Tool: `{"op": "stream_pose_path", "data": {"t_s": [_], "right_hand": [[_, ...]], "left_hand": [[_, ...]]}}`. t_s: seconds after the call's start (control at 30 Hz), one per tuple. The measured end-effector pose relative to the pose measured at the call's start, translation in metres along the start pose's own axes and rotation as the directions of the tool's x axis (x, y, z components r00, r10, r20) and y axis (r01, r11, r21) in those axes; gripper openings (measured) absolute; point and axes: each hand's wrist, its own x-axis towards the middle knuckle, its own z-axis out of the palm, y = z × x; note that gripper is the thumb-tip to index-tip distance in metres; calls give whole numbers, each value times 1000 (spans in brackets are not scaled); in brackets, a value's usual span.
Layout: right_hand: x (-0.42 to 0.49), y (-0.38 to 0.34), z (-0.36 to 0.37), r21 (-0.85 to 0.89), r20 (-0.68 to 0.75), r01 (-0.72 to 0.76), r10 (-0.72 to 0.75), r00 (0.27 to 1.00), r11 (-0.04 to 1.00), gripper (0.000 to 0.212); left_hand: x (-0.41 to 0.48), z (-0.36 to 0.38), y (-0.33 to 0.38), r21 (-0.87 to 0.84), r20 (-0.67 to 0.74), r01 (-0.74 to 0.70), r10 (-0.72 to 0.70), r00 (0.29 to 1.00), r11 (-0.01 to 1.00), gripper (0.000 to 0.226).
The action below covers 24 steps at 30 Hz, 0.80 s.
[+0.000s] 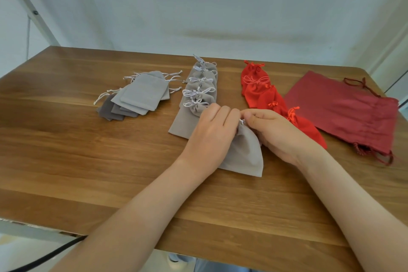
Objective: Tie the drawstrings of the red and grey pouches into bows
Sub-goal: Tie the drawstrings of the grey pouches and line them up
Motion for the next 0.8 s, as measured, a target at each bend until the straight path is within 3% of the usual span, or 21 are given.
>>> {"op": "stream_pose_path", "data": {"t_s": [0.13,0.53,0.67,0.8], "right_hand": [[0,0,-2,-13,9,5,-5,1000,1000,30],[5,4,6,-108,-240,79,-104,965,991,17],[5,5,8,-160,-247,108,-146,958,981,15],[5,4,5,-149,-318,92,-135,938,985,15]], "left_hand": [[-1,2,-2,-34,2,-35,35,999,999,18],[-2,-1,-1,-78,-91,85,-92,992,993,10],[-2,1,0,-185,-59,248,-262,963,951,15],[1,-6,5,-368,35,400,-418,908,839,17]]}}
